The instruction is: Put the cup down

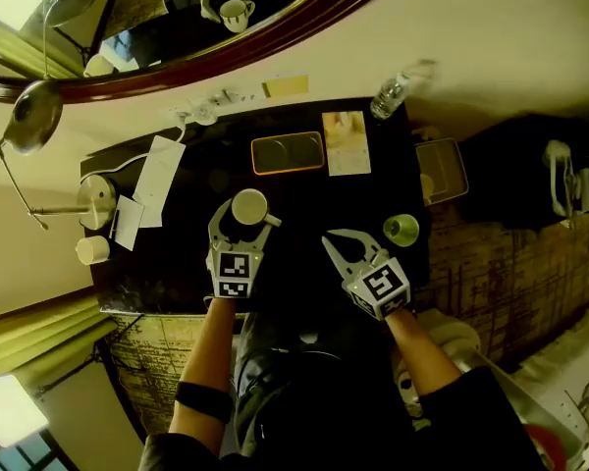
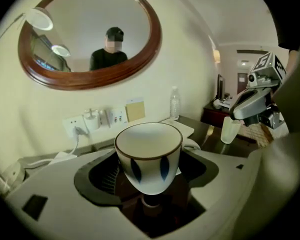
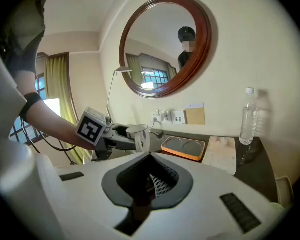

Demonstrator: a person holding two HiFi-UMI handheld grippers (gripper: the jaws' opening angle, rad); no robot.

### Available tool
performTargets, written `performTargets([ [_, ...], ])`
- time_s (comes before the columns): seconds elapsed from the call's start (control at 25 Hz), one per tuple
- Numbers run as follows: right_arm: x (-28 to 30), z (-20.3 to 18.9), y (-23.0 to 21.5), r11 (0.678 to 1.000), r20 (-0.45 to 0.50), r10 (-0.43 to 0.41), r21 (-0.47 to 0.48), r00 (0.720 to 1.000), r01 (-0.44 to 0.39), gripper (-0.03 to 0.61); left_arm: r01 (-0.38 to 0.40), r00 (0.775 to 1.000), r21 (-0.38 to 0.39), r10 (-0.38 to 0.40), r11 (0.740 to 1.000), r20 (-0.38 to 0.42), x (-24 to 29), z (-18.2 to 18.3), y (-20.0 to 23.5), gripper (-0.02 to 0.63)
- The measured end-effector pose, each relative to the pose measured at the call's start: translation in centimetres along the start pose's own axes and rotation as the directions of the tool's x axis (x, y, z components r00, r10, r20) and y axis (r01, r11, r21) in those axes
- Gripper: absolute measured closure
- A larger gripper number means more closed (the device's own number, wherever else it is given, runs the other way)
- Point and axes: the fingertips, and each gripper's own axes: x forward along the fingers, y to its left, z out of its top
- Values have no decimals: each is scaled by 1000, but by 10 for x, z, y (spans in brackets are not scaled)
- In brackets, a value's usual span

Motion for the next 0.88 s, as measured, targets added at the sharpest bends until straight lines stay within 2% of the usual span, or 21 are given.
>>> performTargets([
  [0.2,12,-3,-3,999,-103,28,-17,994,-29,565,-130,991,-110,125,985,-44,-11,-36,-5,238],
  [0.48,28,-18,-2,994,-219,68,-66,973,-85,565,-262,963,-198,242,944,-118,-17,-81,-13,238],
  [0.68,41,-29,0,990,-274,92,-76,957,-117,565,-325,945,-221,305,919,-121,-18,-93,-8,238],
  [0.88,50,-32,5,984,-294,127,-82,947,-158,565,-351,936,-217,332,911,-120,-20,-99,-3,236],
])
